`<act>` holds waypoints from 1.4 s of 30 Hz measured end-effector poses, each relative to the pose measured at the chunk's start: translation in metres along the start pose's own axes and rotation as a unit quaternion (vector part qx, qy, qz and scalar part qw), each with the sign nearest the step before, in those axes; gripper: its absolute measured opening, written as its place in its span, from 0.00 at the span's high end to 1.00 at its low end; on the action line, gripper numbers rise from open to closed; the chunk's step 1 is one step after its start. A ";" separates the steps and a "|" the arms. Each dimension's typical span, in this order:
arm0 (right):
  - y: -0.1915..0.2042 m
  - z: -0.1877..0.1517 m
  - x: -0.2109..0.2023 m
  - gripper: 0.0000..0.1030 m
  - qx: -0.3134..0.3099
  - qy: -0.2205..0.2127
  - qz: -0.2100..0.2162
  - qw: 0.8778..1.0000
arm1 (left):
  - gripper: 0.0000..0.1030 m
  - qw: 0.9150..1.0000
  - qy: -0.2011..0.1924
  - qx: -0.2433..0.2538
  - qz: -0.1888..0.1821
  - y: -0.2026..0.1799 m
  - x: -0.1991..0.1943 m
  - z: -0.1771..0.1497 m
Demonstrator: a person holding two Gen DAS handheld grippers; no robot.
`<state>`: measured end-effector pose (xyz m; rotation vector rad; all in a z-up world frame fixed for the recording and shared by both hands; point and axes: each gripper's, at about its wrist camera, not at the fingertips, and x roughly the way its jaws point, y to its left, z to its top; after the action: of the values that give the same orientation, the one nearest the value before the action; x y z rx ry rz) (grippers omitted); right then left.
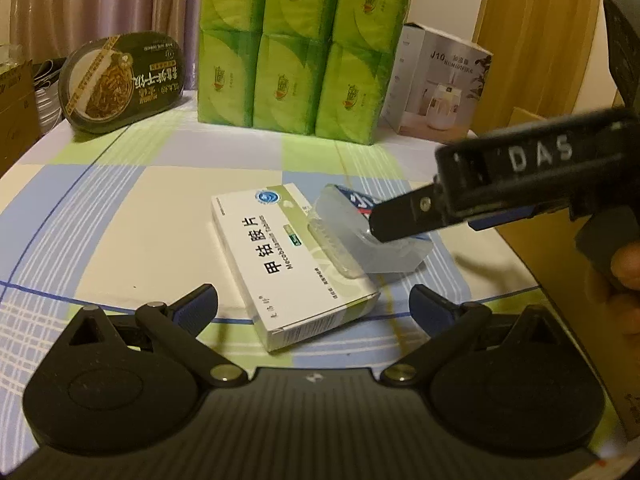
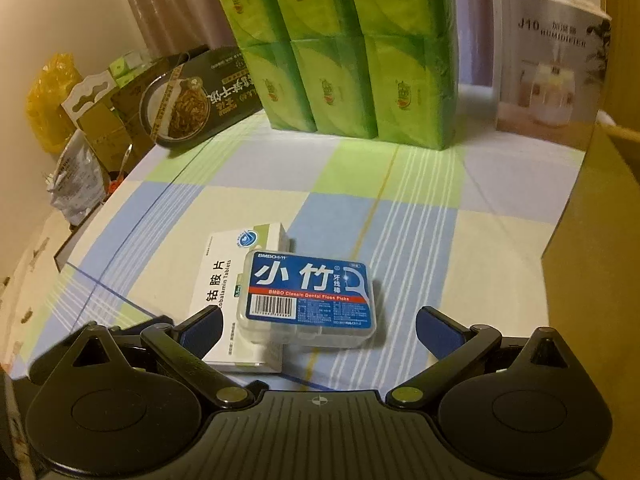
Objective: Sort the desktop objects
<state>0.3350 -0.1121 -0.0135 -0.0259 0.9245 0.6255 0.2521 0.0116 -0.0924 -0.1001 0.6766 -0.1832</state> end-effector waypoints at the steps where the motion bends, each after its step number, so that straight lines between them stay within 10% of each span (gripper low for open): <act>1: -0.001 0.001 0.002 0.02 0.002 0.002 0.002 1.000 | 0.03 1.000 0.002 -0.001 0.002 0.000 0.003 0.000; 15: 0.003 0.008 0.027 0.10 -0.004 0.024 0.022 0.999 | 0.25 1.000 0.012 0.001 0.020 0.004 0.015 0.001; 42: 0.017 -0.046 -0.031 0.19 -0.019 0.031 -0.065 0.997 | 0.31 0.997 0.061 0.019 0.041 0.005 -0.037 -0.021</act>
<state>0.2789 -0.1261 -0.0148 -0.1398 0.9618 0.5242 0.2113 0.0231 -0.0869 -0.0248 0.7978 -0.1245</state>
